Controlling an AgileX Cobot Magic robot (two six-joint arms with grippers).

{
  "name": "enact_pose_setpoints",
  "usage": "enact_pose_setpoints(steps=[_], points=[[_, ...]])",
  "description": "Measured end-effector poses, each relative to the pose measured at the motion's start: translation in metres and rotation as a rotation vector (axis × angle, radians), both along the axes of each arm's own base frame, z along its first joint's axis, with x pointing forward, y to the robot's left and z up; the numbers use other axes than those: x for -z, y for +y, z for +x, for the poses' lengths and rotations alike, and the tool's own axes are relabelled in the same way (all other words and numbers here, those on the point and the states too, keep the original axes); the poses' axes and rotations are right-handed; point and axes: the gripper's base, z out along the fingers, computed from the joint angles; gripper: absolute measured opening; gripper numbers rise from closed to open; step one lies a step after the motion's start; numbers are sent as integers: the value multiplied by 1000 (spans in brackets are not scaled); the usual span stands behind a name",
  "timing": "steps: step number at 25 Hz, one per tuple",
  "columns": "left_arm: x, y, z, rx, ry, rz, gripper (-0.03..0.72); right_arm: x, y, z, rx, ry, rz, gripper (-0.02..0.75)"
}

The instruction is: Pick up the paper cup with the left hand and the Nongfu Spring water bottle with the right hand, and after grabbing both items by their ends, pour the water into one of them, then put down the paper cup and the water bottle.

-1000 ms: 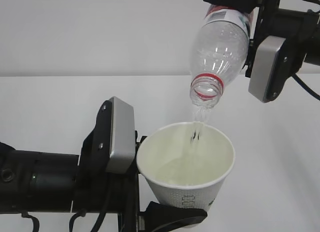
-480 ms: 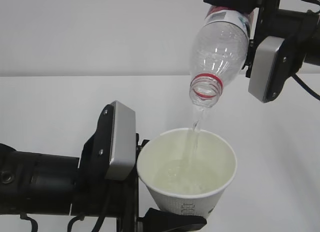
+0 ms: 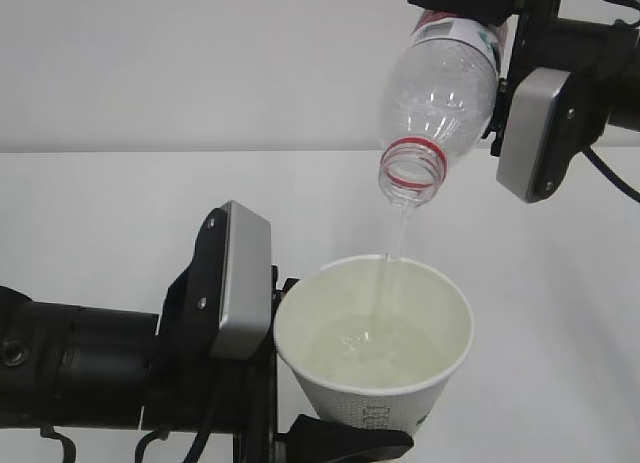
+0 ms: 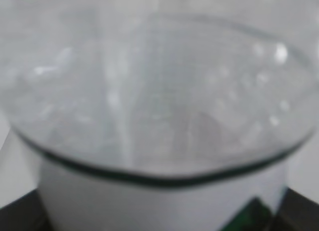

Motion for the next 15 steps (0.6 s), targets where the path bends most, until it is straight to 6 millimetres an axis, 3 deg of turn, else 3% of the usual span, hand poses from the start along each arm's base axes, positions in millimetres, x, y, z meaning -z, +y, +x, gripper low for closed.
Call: enact_pose_setpoints(steps=[15], points=[[-1,0,2,-22,0,-10,540,0,0,0,1,6,4,530]])
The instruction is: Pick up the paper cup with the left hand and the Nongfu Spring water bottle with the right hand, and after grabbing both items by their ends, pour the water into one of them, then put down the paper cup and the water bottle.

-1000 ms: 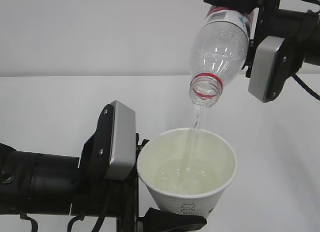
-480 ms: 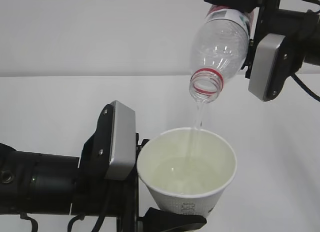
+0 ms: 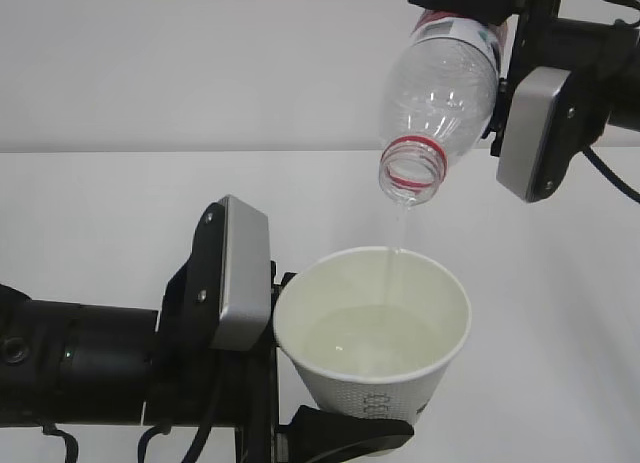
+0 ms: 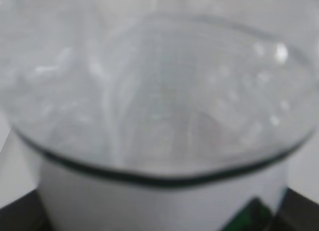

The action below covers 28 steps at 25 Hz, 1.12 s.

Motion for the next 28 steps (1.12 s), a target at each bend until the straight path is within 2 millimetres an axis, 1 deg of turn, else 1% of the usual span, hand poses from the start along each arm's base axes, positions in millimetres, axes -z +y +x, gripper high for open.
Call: enact_pose_setpoints(steps=[28], points=[[2,1,1,-17,1,22,540,0,0,0,0,0,0,530]])
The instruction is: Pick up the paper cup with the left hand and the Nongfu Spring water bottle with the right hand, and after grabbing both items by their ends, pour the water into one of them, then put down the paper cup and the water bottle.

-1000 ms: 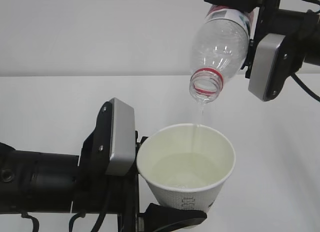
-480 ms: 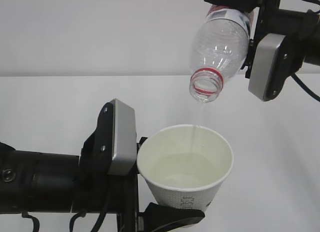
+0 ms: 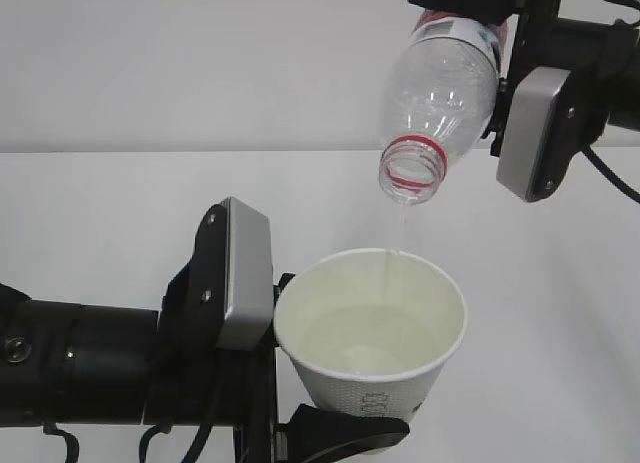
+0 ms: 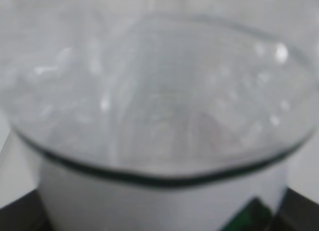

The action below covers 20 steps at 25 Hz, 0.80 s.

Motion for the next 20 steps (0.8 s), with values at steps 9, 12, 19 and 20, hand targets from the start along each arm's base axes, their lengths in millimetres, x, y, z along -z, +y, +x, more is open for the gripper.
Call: enact_pose_setpoints(steps=[9,12,19,20], points=[[0,0,1,-7,3,-3,540,0,0,0,0,1,1,530],[0,0,1,-7,3,-3,540,0,0,0,0,1,1,530],[0,0,1,-8,3,-2,540,0,0,0,0,1,1,530],[0,0,1,-8,3,-2,540,0,0,0,0,1,1,530]])
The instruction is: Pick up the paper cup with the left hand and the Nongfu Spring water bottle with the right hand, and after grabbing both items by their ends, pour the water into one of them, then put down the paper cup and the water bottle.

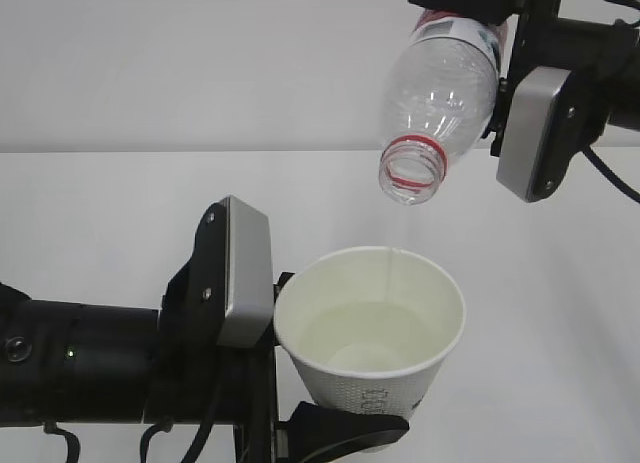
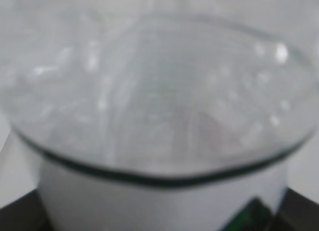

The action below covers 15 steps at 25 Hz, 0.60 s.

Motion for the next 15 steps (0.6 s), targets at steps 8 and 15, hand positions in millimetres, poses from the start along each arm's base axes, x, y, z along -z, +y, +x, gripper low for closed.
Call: enact_pose_setpoints(steps=[8,15], points=[[0,0,0,-4,2,-2,540,0,0,0,0,0,0,530],[-1,0,2,-21,9,-8,540,0,0,0,0,0,0,530]])
